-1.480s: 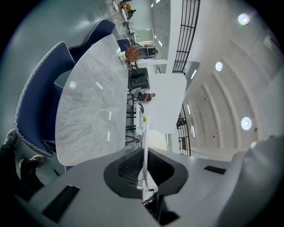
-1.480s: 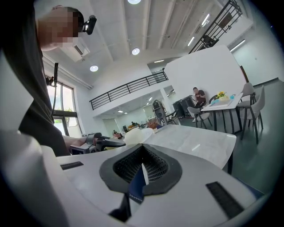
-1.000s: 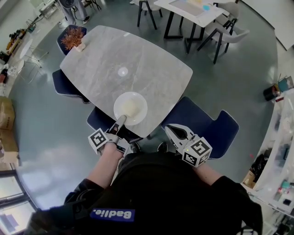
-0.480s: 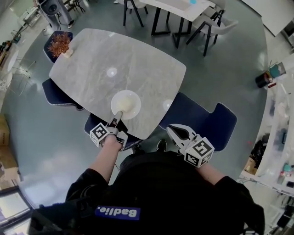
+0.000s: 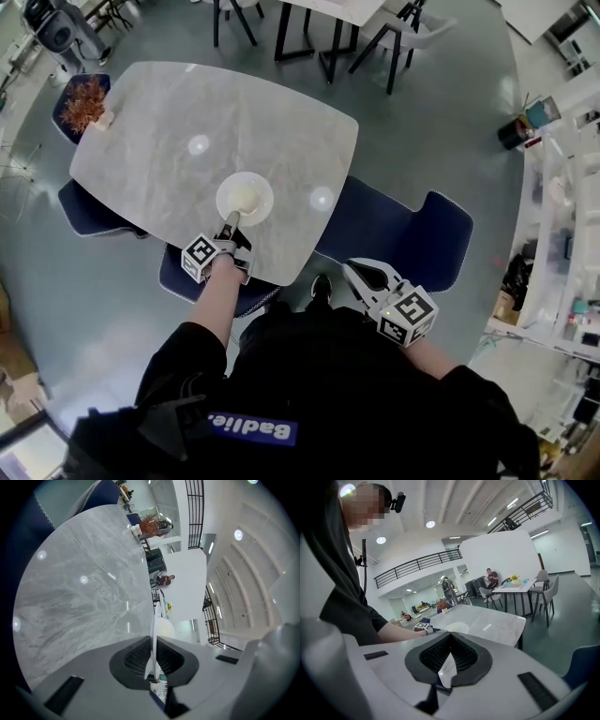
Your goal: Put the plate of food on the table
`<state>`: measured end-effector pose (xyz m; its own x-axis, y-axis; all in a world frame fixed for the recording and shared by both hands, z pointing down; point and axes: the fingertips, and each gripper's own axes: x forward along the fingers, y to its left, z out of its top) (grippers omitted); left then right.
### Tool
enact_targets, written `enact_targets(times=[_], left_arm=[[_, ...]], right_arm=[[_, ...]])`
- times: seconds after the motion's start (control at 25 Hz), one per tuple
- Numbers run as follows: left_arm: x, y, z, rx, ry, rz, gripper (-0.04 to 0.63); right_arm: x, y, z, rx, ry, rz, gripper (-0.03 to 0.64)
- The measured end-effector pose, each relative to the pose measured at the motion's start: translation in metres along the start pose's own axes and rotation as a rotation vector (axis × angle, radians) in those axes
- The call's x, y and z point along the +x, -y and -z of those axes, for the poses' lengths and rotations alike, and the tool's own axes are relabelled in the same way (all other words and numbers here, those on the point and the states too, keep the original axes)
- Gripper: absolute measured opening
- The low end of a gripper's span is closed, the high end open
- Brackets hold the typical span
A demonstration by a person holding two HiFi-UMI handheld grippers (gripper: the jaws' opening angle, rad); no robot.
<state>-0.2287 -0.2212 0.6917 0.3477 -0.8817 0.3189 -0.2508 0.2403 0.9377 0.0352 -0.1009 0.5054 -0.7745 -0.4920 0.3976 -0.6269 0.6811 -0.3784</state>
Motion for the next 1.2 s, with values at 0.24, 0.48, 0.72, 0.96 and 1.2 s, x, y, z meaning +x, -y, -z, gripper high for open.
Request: enact_targets(times=[0.24, 0.48, 0.72, 0.96, 1.2], left_arm=[[0.031, -0.03, -0.011, -0.027, 0.014, -0.052, 0.025], [0.05, -0.052, -0.018, -0.014, -0.003, -0.099, 0.025], [0.067, -0.062, -0.02, -0.009, -0.027, -0.131, 0.026], [0.083, -0.061, -0.02, 0.007, -0.052, -0.139, 0.026], [0.089, -0.067, -0.022, 0.017, -0.059, -0.169, 0.028]], right_arm=[[-0.002, 0.009, 0.006, 0.012, -0.032, 0.048, 0.011], [-0.002, 0.016, 0.013, 0.037, -0.056, 0.075, 0.011], [0.005, 0.019, 0.017, 0.057, -0.066, 0.084, 0.011], [0.01, 0.021, 0.018, 0.062, -0.078, 0.089, 0.011], [0.007, 0.027, 0.02, 0.08, -0.069, 0.103, 0.011]])
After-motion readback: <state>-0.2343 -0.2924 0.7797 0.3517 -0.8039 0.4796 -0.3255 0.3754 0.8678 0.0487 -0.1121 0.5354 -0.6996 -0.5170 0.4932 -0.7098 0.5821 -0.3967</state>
